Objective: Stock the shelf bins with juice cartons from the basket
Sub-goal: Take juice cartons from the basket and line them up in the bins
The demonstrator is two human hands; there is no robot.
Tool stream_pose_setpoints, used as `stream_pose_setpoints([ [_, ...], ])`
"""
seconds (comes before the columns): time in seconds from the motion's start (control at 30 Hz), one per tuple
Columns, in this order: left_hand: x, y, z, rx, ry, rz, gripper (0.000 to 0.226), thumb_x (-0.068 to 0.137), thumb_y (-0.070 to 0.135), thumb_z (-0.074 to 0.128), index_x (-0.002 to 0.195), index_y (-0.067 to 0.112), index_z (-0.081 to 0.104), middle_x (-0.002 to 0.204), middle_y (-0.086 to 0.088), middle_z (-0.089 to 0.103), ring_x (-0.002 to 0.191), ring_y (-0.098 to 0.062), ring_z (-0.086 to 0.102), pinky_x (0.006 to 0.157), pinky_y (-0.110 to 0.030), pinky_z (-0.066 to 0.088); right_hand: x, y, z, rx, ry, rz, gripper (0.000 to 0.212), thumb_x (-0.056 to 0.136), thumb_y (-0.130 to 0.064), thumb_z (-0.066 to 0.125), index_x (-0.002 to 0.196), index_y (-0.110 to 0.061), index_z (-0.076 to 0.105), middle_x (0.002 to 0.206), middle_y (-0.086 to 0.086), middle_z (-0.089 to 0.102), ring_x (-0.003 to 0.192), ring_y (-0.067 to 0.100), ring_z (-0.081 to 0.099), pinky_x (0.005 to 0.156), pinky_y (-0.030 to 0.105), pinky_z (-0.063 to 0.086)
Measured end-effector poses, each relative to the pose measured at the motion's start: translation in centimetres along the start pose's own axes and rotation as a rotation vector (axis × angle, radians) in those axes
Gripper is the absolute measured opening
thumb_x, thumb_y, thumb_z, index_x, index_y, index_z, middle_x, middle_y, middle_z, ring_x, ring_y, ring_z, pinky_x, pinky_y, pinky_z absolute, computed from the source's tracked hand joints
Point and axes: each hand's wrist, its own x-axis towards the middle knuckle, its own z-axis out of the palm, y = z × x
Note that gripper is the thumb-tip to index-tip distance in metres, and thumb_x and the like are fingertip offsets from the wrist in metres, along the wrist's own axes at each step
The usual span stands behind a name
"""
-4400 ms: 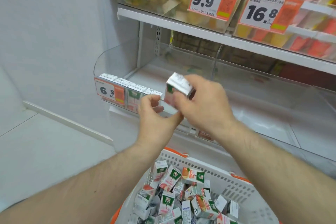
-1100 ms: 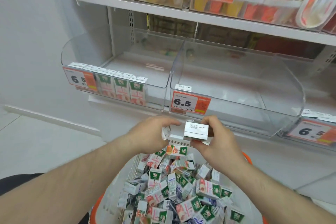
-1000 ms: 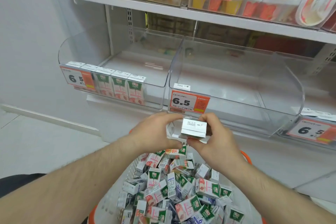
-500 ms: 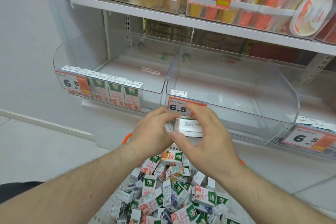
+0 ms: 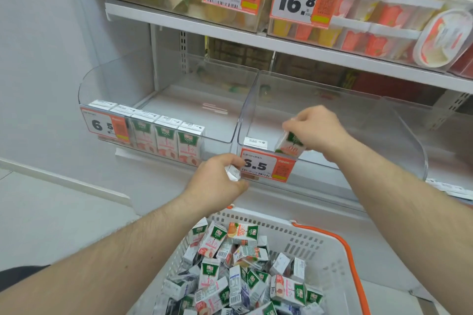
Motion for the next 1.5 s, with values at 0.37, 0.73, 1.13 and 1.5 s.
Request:
stream_pose_setpoints([
  [0.37, 0.6, -0.2, -0.1, -0.141, -0.07, -0.035, 0.041, 0.083, 0.016, 0.074, 0.119, 0.032, 0.059, 0.102, 0.027, 0.055, 0.076, 0.002, 0.059, 0.05, -0.001, 0.043, 1.1, -0.5, 1.6, 0.055, -0.389, 0.095, 0.023, 0.091, -0.024, 0.066, 0.094, -0.001, 0.069, 0.079, 0.012, 0.075, 0.066, 0.024, 0.071, 0.061, 0.034, 0.06],
  [0.73, 1.0, -0.3, 0.3, -0.164, -0.067, -0.036, 0.036, 0.083, 0.018, 0.073, 0.109, 0.037, 0.058, 0.106, 0.022, 0.057, 0.077, -0.001, 0.06, 0.048, 0.0, 0.042, 1.5, 0.1, 2.3, 0.081, -0.465, 0.089, 0.02, 0.091, -0.004, 0.054, 0.097, 0.009, 0.067, 0.084, 0.021, 0.074, 0.07, 0.028, 0.073, 0.058, 0.032, 0.057],
  [1.13, 0.2, 1.6, -1.2, -0.743, -0.045, 0.02, 0.041, 0.066, 0.025, 0.077, 0.105, 0.028, 0.064, 0.098, -0.005, 0.067, 0.083, -0.02, 0.068, 0.073, -0.034, 0.055, 0.3, 0.3, 1.6, -0.24, -0.102, -0.255, 0.02, 0.093, -0.029, 0.057, 0.095, -0.022, 0.075, 0.098, -0.006, 0.073, 0.093, 0.013, 0.063, 0.085, 0.03, 0.05],
  [1.5, -1.6, 2.8, -4.3, -1.199, -0.251, -0.02, 0.07, 0.068, 0.068, 0.042, 0.108, 0.013, 0.063, 0.094, -0.014, 0.068, 0.083, -0.027, 0.065, 0.079, -0.04, 0.052, -9.7, -4.3, 2.9, 0.26, -0.146, -0.537, 0.049, 0.058, -0.041, 0.075, 0.105, -0.033, 0.063, 0.1, -0.012, 0.061, 0.067, 0.003, 0.056, 0.063, 0.015, 0.046],
])
